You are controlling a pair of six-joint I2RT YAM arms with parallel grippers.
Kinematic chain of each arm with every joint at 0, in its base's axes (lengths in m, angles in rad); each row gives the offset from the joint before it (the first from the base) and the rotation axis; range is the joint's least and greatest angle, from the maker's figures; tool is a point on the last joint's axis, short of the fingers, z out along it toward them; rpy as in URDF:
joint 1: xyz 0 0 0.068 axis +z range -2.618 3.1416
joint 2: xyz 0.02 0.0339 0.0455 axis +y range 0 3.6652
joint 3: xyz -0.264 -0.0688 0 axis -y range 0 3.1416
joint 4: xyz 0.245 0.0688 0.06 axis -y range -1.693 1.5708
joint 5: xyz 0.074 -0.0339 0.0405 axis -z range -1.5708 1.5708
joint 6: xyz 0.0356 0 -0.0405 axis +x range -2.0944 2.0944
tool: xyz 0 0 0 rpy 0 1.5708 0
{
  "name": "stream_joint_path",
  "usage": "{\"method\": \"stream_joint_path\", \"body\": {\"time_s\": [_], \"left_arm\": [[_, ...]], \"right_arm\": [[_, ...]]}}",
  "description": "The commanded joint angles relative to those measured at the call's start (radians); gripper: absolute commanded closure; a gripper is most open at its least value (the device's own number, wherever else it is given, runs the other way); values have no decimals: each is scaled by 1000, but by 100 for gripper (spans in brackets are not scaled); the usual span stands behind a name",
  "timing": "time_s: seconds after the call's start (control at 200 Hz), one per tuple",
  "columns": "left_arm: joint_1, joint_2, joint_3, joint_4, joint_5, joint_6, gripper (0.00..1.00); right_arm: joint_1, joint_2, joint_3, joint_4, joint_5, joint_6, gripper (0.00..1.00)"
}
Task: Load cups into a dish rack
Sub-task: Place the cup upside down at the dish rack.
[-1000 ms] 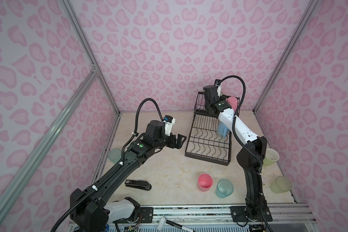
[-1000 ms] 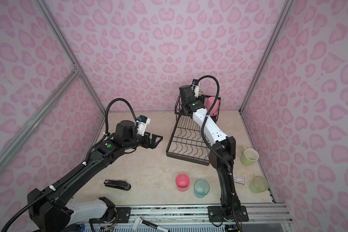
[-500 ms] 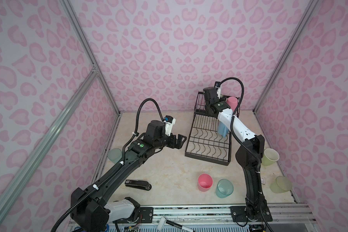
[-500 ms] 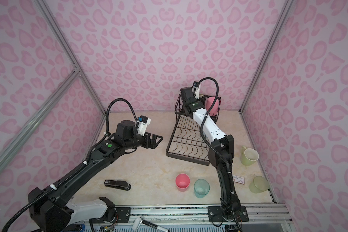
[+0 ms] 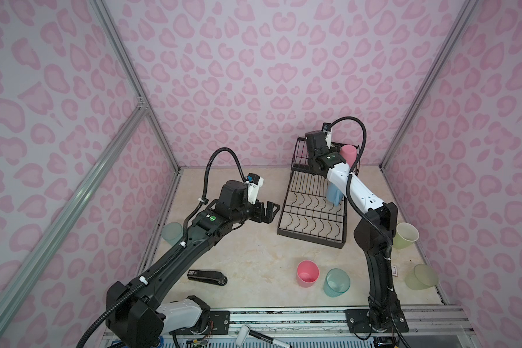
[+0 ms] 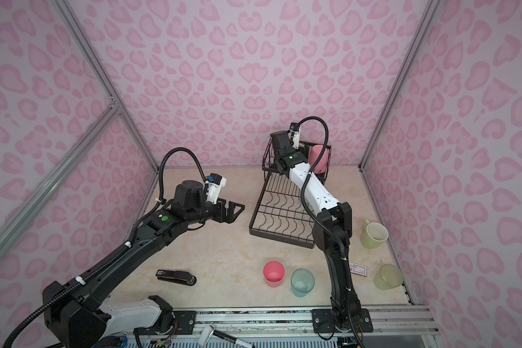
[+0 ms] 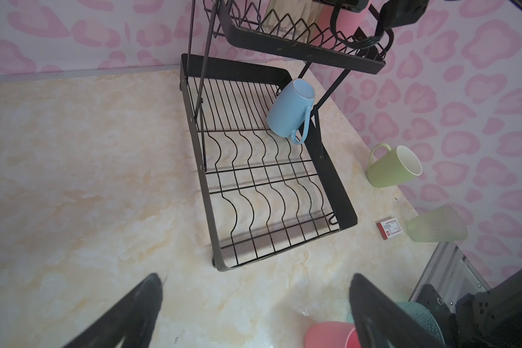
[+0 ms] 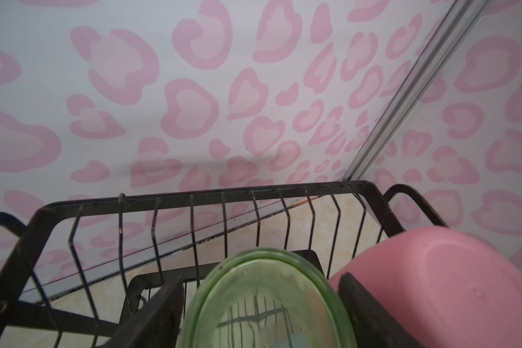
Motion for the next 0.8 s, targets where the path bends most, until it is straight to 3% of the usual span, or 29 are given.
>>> {"method": "stream_joint_path", "body": {"time_s": [0.0, 0.48, 0.795], "left_arm": [[2, -2, -5, 36, 9, 5, 2], [3, -3, -5, 34, -13, 6, 2], [15, 2, -3, 24, -40, 9, 2]], "right_arm": [[4, -20, -17, 29, -1, -6, 17], [31, -115, -34, 47, 7, -68, 10], [83, -317, -210, 155, 12, -148, 7]]}}
